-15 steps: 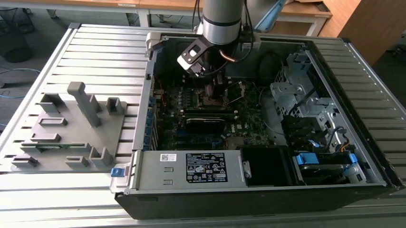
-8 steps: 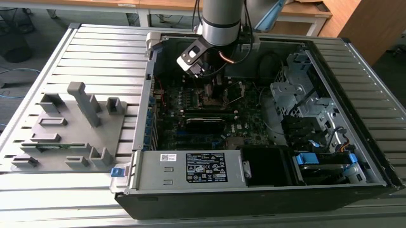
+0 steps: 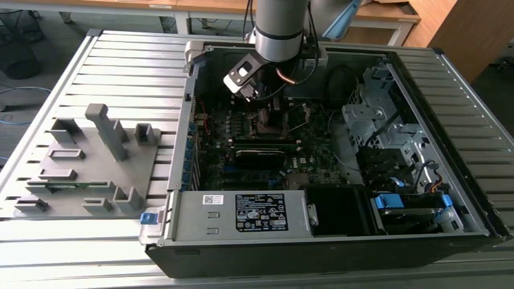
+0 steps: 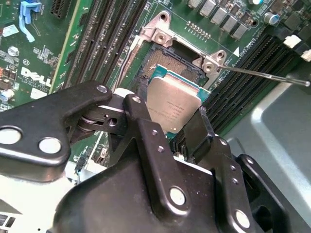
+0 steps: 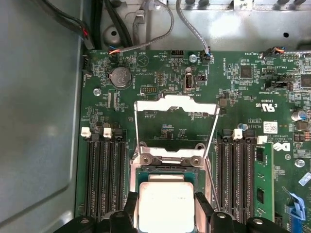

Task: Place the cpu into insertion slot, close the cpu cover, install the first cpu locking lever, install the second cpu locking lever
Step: 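Place the cpu into insertion slot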

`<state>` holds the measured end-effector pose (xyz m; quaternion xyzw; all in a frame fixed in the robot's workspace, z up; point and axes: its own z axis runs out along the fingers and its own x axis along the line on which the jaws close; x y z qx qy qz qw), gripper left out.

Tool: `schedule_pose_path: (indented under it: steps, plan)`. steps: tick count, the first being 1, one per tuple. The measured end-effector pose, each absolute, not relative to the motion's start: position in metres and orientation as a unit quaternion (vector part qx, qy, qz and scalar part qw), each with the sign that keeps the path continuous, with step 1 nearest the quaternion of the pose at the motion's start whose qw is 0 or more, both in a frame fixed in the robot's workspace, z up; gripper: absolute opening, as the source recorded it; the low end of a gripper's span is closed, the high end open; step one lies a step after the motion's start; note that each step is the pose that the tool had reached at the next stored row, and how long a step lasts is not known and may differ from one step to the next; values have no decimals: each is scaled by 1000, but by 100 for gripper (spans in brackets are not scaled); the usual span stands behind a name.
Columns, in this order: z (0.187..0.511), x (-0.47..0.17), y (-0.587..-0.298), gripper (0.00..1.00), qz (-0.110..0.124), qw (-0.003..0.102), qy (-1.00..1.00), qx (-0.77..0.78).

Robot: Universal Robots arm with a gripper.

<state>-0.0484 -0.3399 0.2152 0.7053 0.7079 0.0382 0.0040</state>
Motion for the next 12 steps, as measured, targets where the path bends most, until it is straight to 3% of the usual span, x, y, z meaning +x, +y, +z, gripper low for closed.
schedule_pose_path:
  steps: [12]
  plan:
    - [210, -50, -340, 54, 38, 4, 708, 705]
